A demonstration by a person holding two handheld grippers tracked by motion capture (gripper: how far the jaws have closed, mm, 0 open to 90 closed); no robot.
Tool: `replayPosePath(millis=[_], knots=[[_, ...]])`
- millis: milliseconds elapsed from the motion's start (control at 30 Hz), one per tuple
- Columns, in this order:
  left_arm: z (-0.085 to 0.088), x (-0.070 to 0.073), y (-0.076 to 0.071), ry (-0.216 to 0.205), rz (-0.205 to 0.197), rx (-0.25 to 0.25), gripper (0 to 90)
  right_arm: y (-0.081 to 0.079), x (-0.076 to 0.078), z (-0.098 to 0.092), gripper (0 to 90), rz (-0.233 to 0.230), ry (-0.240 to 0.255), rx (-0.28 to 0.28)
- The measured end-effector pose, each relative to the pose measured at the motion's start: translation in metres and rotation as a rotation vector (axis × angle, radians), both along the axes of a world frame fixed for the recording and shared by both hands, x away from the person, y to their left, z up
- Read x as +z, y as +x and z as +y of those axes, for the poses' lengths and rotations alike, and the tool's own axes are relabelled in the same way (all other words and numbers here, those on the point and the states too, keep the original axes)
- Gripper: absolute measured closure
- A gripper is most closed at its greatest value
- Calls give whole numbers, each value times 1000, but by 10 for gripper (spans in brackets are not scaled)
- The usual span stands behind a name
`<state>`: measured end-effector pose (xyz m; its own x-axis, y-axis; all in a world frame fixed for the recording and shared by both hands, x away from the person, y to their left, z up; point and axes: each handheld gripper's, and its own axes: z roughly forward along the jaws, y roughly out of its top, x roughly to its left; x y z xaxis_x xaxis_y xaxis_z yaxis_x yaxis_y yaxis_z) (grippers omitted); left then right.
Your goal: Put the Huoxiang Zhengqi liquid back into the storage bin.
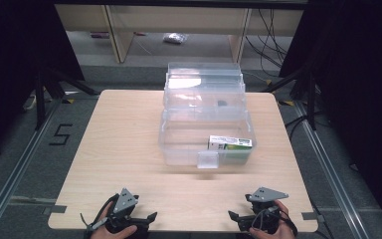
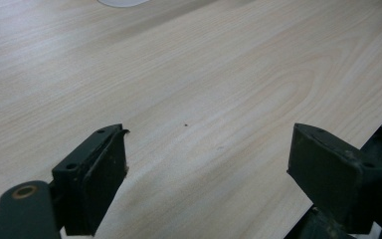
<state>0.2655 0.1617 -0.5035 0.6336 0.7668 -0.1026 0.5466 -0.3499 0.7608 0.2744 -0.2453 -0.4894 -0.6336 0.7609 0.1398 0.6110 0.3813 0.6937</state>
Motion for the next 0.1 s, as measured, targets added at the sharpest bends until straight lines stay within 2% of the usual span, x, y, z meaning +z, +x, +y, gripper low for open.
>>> replayPosePath(millis=[100], knots=[[0, 0, 0, -2, 1, -1, 148, 0, 0, 0, 162, -1, -6, 1]])
